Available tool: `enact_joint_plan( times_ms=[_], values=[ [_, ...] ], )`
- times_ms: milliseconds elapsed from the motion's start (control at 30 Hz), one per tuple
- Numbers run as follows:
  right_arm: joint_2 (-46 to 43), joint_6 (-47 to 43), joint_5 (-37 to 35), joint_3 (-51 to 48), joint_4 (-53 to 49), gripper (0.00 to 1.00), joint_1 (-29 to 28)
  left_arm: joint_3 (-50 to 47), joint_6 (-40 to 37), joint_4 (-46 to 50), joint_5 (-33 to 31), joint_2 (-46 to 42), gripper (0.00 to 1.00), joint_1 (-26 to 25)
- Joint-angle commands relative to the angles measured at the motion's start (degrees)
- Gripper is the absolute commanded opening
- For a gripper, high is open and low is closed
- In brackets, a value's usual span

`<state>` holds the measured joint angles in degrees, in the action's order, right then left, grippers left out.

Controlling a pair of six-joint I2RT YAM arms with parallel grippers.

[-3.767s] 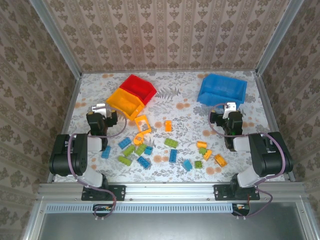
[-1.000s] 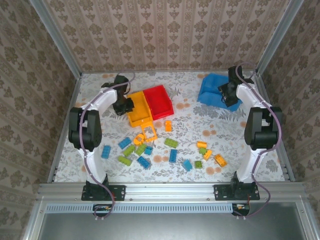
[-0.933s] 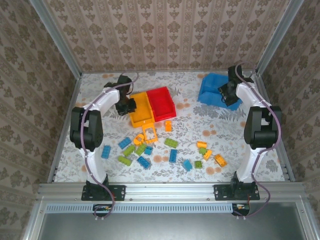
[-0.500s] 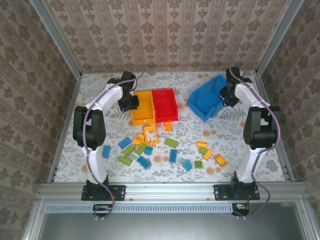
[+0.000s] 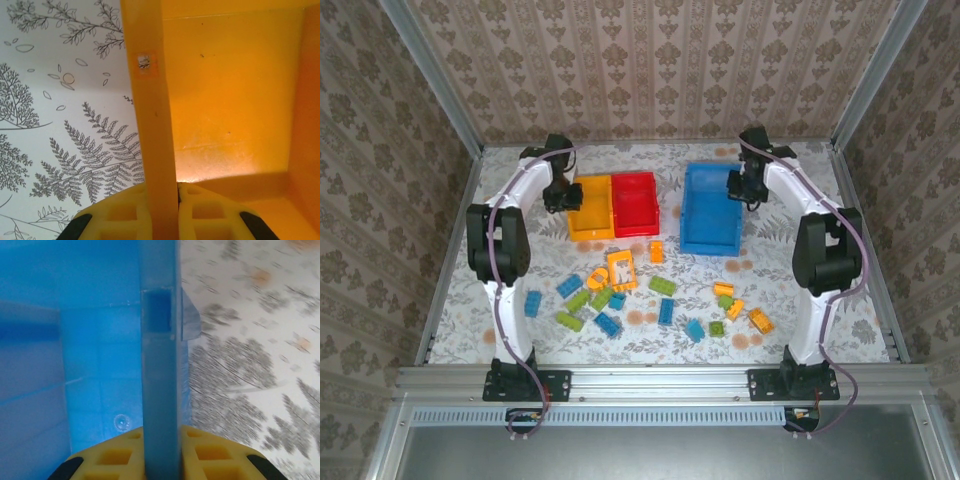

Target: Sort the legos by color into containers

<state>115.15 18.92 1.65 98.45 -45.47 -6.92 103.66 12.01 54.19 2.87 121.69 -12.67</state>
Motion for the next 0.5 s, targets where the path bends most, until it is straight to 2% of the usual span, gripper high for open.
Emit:
enact_joint_plan(
  times_ms=[0,133,467],
  values=[
    [4.07,-4.97,3.50,6.27,-3.94,0.22,-0.63,1.17,-3.58,1.69,-1.21,0.75,0.00,-0.17],
    [8.49,-5.34,4.15,12.22,-6.44,0.23,-1.81,-0.18,-2.55,0.32,-0.07,0.30,0.00,-0.25],
    [13.28,-3.33,5.28,18.97,-7.06,0.23,-2.38,-2.22,-0.48,-0.75,0.16,-0.96,0.00,-0.96]
  ],
)
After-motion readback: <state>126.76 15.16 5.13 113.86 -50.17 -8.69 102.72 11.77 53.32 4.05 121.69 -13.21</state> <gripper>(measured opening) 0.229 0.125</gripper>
